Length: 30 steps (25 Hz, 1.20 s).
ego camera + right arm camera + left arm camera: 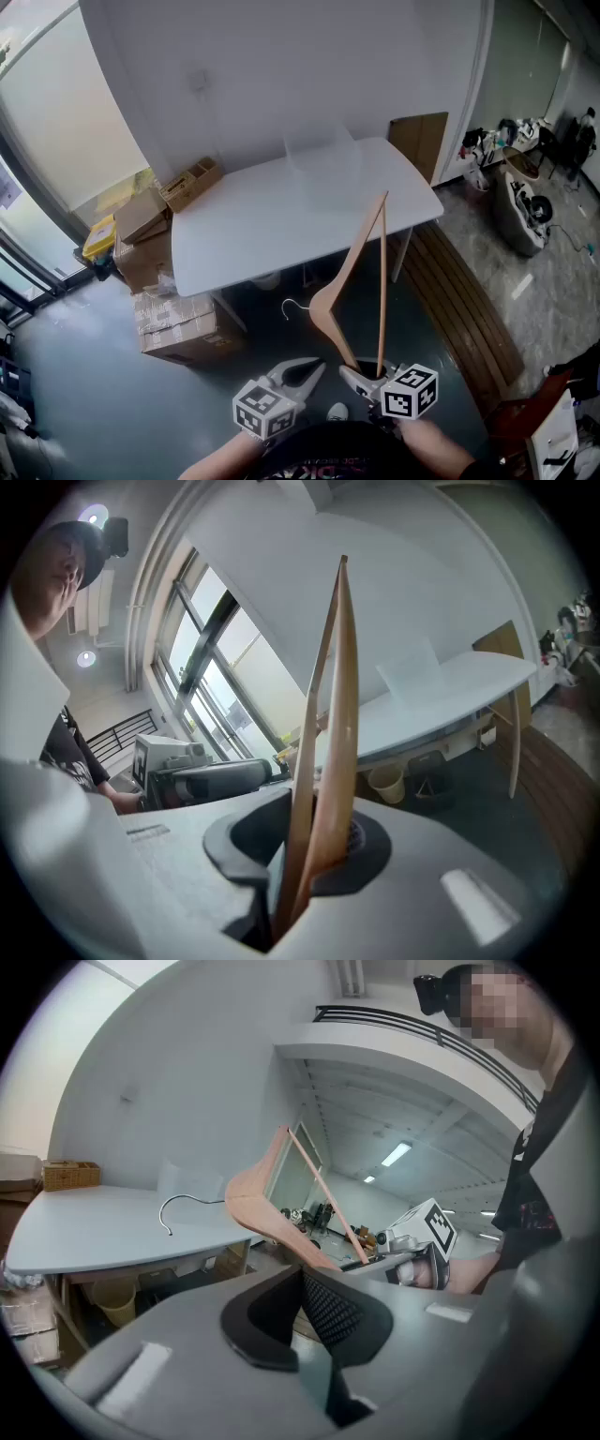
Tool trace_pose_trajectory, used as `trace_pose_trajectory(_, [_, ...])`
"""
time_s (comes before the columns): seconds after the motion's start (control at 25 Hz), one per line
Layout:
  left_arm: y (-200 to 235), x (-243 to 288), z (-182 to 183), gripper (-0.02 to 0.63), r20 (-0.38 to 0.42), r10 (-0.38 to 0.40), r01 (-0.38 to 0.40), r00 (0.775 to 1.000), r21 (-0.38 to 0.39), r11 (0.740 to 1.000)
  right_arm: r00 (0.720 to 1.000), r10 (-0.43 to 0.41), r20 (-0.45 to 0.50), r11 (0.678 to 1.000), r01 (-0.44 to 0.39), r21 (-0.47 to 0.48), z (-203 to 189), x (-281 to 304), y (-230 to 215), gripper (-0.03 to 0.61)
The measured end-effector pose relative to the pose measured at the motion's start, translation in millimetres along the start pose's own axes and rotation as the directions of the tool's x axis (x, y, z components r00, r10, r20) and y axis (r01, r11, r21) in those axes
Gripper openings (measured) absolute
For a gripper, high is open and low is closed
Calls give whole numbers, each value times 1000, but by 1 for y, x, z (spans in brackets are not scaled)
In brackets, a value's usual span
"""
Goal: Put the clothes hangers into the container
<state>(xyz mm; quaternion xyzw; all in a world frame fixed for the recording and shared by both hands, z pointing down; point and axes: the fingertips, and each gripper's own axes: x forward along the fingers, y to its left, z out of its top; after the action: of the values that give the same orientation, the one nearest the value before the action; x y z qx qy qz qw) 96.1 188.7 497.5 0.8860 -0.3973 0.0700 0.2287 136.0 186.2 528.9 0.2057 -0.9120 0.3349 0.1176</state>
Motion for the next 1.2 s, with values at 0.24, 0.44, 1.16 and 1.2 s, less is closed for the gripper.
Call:
trace_pose_trajectory(0.24, [2,2,0,5,-3,-1,1,1000,-2,1000,1000,-6,1,1000,6,1,2,0,-3,61])
trace_pose_trajectory(0.44, [2,4,-1,5,-7,-6,6,1000,-6,1000,1000,-7,0,1000,7,11,1,1,-4,61])
trace_pose_trajectory(1.16, [4,19,5,5,-12,-19,19,1000,-3,1000,999,-45,30,997,43,71,12,-4,-27,63])
trace_pose_trajectory(1.2, [5,20,6,5,-12,-20,20,1000,-3,1000,998,-47,31,997,45,69,13,-5,-28,63])
